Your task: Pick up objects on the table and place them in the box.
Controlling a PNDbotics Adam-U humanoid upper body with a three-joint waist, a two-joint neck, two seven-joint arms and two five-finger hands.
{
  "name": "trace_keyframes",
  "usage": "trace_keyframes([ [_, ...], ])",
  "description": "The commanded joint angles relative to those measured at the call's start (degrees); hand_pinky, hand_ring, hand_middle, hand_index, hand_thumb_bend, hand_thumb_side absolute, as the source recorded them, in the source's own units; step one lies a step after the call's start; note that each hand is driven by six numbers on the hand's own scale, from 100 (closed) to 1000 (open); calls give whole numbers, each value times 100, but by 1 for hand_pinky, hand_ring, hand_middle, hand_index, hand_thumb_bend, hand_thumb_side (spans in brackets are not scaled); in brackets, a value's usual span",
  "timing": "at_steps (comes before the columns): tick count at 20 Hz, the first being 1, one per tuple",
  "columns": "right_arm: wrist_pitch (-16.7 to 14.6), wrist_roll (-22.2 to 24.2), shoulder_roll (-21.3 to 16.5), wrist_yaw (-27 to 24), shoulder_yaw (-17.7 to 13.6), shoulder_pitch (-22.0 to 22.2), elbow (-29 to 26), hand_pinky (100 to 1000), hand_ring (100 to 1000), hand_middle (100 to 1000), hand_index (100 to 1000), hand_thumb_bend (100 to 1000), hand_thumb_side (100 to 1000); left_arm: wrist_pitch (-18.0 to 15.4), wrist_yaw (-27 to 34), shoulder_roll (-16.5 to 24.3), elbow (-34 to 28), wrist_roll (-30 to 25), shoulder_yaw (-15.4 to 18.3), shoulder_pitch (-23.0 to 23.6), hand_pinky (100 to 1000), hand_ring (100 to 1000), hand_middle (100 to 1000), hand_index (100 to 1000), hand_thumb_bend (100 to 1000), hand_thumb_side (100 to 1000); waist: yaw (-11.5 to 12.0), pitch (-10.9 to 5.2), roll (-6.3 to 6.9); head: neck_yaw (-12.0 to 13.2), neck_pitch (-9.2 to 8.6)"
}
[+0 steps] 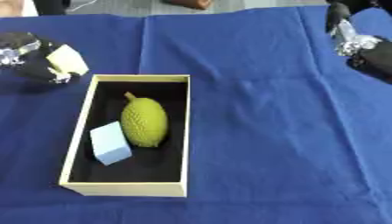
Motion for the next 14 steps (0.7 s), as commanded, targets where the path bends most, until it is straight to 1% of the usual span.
trace_keyframes([
  [1,17,-34,-79,-36,-60,-42,-84,864,659,620,745,100,710,38,119,69,6,56,96,-145,805,714,569,883,493,701,-14,-117,-13,21,-63],
  [3,29,-44,-76,-34,-64,-23,-84,864,658,619,745,100,710,45,214,63,-22,135,100,-143,801,694,563,866,452,676,-14,-114,-11,15,-44],
  [4,35,-48,-76,-32,-65,-15,-84,864,658,619,744,100,710,55,258,66,-43,172,95,-139,797,683,555,853,409,661,-13,-114,-9,10,-36],
  [5,45,-52,-75,-30,-67,-7,-84,864,658,618,744,100,710,71,304,71,-75,209,90,-136,796,679,551,846,386,651,-9,-116,-7,3,-25],
  [6,57,-58,-72,-30,-68,0,-84,865,657,618,744,100,711,93,345,77,-109,235,81,-133,794,674,549,837,350,621,-7,-118,-5,-4,-17],
  [7,68,-61,-69,-32,-69,7,-84,865,657,618,744,100,711,120,373,86,-142,251,72,-130,792,671,547,834,334,603,-3,-122,-4,-11,-8],
  [9,79,-64,-69,-35,-67,16,-84,865,657,617,744,100,716,177,393,104,-197,261,53,-128,784,653,535,816,245,456,4,-135,-4,-20,7],
  [10,80,-65,-68,-36,-68,19,-84,865,657,617,744,100,712,199,395,109,-222,255,46,-128,784,653,535,815,239,442,7,-140,-5,-24,12],
  [11,82,-65,-67,-37,-69,22,-84,865,657,617,743,100,711,223,403,113,-251,251,46,-128,772,628,514,796,168,194,11,-150,-7,-32,19],
  [12,86,-66,-67,-38,-70,25,-84,865,657,617,743,100,711,259,411,118,-286,255,47,-127,768,617,504,789,149,108,14,-159,-9,-41,25],
  [14,95,-65,-62,-40,-70,30,-84,865,657,617,743,100,711,321,437,122,-362,261,40,-122,767,611,503,785,135,112,19,-177,-14,-52,39],
])
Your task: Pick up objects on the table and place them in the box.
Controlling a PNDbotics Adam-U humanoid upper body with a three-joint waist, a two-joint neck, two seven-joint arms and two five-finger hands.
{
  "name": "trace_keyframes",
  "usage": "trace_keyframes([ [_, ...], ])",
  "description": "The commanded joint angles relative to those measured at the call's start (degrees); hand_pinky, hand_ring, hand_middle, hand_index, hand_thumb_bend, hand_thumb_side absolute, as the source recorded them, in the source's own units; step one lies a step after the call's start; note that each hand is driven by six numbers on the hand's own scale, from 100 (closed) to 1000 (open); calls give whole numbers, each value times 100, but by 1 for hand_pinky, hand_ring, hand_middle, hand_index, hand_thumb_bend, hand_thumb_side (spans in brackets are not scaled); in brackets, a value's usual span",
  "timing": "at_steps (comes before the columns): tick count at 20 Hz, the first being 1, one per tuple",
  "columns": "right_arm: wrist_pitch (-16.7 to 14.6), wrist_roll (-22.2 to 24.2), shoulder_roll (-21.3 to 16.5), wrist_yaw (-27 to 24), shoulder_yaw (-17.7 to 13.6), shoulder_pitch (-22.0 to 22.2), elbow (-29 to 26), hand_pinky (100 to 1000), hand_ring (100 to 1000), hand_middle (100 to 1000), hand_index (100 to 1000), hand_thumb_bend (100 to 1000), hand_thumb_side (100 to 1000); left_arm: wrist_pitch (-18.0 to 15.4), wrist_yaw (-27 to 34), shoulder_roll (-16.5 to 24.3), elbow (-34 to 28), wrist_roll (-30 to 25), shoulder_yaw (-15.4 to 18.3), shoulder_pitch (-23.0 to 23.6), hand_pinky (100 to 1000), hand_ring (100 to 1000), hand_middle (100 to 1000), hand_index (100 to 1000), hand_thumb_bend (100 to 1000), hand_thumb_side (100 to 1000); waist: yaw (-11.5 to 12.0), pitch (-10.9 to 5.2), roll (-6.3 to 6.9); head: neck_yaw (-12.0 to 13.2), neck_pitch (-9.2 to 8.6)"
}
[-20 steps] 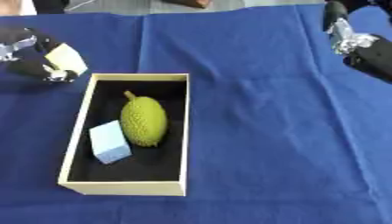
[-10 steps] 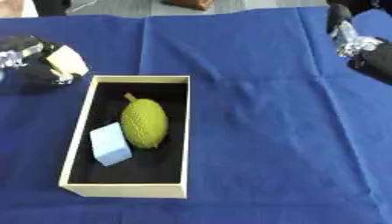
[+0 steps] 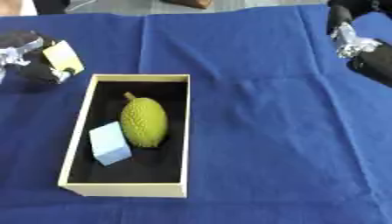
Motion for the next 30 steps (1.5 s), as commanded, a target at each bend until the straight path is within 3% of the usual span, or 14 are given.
trace_keyframes([
  [1,20,-6,-90,-38,-69,-24,-84,865,657,617,743,100,711,97,74,158,-233,23,30,-119,760,598,497,773,100,127,11,-209,-20,-23,32],
  [16,27,-7,-92,-25,-77,-10,-84,865,658,616,743,100,708,332,329,220,-657,66,-1,-71,746,572,475,751,100,152,40,-275,-43,-47,67],
  [17,24,-7,-91,-26,-76,-16,-84,864,657,614,742,100,701,329,333,214,-664,69,-8,-77,731,552,465,739,100,186,36,-281,-48,-49,76],
  [21,22,-11,-105,-30,-82,-14,-84,864,658,614,742,100,699,59,603,102,-1105,177,-448,-165,730,551,464,735,100,180,90,-386,-92,-155,201],
  [30,31,-14,-110,-29,-85,-12,-84,865,657,613,741,100,700,-768,1430,628,-2449,518,-1726,358,732,553,469,732,100,170,142,-408,-96,-260,242],
])
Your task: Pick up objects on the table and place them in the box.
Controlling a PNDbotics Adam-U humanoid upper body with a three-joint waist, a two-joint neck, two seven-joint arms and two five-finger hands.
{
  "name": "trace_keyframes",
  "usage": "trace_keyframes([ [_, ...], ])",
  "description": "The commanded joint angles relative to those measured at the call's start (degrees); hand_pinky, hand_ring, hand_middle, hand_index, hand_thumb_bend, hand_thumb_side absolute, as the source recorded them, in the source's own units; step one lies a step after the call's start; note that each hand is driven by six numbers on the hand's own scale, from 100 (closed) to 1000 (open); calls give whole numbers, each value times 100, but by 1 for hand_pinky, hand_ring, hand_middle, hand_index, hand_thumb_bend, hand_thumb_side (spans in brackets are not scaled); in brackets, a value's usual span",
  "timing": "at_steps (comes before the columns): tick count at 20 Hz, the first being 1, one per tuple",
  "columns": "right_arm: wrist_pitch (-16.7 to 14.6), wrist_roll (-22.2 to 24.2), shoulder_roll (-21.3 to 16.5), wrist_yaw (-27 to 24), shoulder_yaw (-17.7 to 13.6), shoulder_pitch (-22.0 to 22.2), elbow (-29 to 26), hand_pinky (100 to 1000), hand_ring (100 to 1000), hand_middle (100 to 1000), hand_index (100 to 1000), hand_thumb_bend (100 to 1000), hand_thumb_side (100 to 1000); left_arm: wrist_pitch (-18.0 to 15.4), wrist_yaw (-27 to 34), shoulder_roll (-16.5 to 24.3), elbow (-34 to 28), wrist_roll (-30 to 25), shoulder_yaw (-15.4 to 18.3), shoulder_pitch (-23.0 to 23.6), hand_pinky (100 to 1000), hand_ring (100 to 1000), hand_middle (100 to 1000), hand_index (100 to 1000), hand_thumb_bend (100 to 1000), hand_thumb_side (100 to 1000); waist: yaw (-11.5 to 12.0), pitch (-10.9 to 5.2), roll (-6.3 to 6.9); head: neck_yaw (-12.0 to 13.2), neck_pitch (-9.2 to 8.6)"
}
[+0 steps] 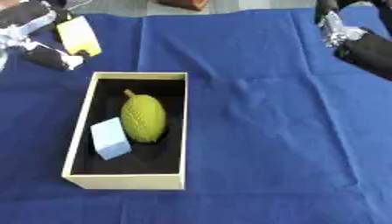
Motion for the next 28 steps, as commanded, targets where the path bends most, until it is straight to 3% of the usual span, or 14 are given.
trace_keyframes([
  [1,10,-7,-122,-28,-79,-61,-84,865,657,612,741,100,700,-297,301,340,-545,80,-329,45,734,554,471,730,100,171,4,-163,-3,-22,23],
  [7,-3,-3,-113,-28,-76,-97,-84,865,657,612,740,100,700,-816,840,733,-1422,-177,-532,440,732,554,474,731,100,167,-9,-118,3,-77,55],
  [9,-15,-8,-103,-29,-77,-106,-84,865,656,611,740,100,700,-815,1012,805,-1701,-315,-535,544,732,554,476,733,100,168,-14,-106,-4,-81,59],
  [10,-21,-9,-97,-30,-77,-109,-84,865,657,612,740,100,700,-774,1091,818,-1829,-388,-541,585,732,553,476,733,100,170,-17,-101,-10,-80,64],
  [11,-25,-9,-93,-29,-77,-109,-84,865,657,612,740,100,704,-719,1164,831,-1948,-456,-543,619,732,553,476,733,143,100,-18,-98,-14,-79,67],
  [12,-30,-11,-90,-27,-79,-110,-84,864,657,612,740,100,700,-660,1229,842,-2067,-526,-552,651,732,554,477,734,100,170,-19,-94,-20,-78,66],
  [17,-44,-15,-66,-19,-81,-108,-84,865,656,611,740,100,702,-268,1260,913,-2733,-891,-574,804,730,562,481,744,100,148,-7,-85,-43,-89,42],
  [21,-27,-11,-65,-12,-78,-79,-84,864,657,611,740,100,705,100,943,1122,-3254,-940,-283,944,723,571,483,743,100,127,11,-89,-48,-264,65],
  [24,-28,-31,-80,-8,-96,-48,-84,864,656,610,739,100,699,371,696,1162,-3323,-780,34,1002,719,554,471,730,100,131,57,-143,-23,-492,245],
  [28,-39,-46,-86,-23,-108,-32,-84,864,656,610,739,100,697,374,893,1130,-3339,-510,334,908,722,567,473,729,100,137,96,-232,15,-542,335],
])
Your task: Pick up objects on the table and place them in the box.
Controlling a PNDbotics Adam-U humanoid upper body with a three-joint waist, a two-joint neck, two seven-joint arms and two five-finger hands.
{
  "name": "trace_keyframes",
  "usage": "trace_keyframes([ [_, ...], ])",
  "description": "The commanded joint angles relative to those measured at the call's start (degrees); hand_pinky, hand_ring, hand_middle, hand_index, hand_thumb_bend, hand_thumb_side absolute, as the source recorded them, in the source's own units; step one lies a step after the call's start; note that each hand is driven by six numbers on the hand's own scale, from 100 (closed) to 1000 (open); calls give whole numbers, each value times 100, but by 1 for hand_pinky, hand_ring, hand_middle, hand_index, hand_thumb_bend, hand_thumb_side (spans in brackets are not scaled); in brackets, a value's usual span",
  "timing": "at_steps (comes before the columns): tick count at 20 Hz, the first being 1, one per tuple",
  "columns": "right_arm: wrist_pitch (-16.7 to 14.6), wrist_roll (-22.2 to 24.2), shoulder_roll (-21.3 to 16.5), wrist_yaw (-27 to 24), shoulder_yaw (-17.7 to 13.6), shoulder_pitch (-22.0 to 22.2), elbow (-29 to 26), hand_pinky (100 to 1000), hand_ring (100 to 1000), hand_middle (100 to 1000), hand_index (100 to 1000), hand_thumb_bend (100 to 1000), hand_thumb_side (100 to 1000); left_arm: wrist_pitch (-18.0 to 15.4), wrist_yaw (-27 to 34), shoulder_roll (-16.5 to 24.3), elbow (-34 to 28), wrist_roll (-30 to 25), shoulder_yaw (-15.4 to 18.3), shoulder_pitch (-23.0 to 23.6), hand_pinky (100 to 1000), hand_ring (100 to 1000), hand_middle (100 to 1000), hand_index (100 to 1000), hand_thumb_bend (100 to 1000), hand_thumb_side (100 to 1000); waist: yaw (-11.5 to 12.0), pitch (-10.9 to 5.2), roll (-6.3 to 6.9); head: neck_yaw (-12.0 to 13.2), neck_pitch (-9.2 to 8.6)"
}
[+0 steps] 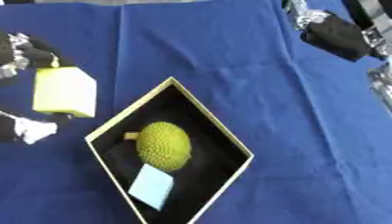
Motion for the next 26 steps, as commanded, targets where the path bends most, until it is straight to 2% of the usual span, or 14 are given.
trace_keyframes([
  [1,-9,-26,-130,-26,-102,-40,-84,863,656,609,739,100,694,-14,181,153,-108,164,280,-142,724,571,473,730,100,144,13,-188,1,-36,79],
  [5,-21,-3,-149,-44,-89,-36,-84,863,656,610,738,100,687,-166,545,128,-108,131,297,-300,722,571,473,729,100,142,18,-376,57,17,164],
  [11,-10,49,-159,-67,-56,-51,-84,863,657,609,738,100,685,-360,1026,160,-108,62,60,-493,717,568,471,725,100,138,21,-513,87,37,169],
  [15,2,66,-162,-74,-41,-66,-84,863,656,609,737,100,687,-496,1297,107,-108,186,-264,-664,716,554,459,717,100,156,22,-529,93,20,165],
  [18,22,78,-152,-77,-29,-65,-84,863,656,608,737,100,689,-468,1491,32,-108,389,-513,-787,714,548,455,713,100,165,16,-524,92,25,143],
  [21,29,82,-150,-76,-27,-65,-84,863,656,608,737,100,689,-431,1542,19,-108,498,-611,-823,714,548,455,713,100,165,17,-523,92,26,138],
  [26,44,99,-136,-69,-7,-44,-84,863,654,606,735,100,692,-397,1500,-204,-108,386,-880,-1007,709,548,456,715,100,160,25,-495,100,37,151],
])
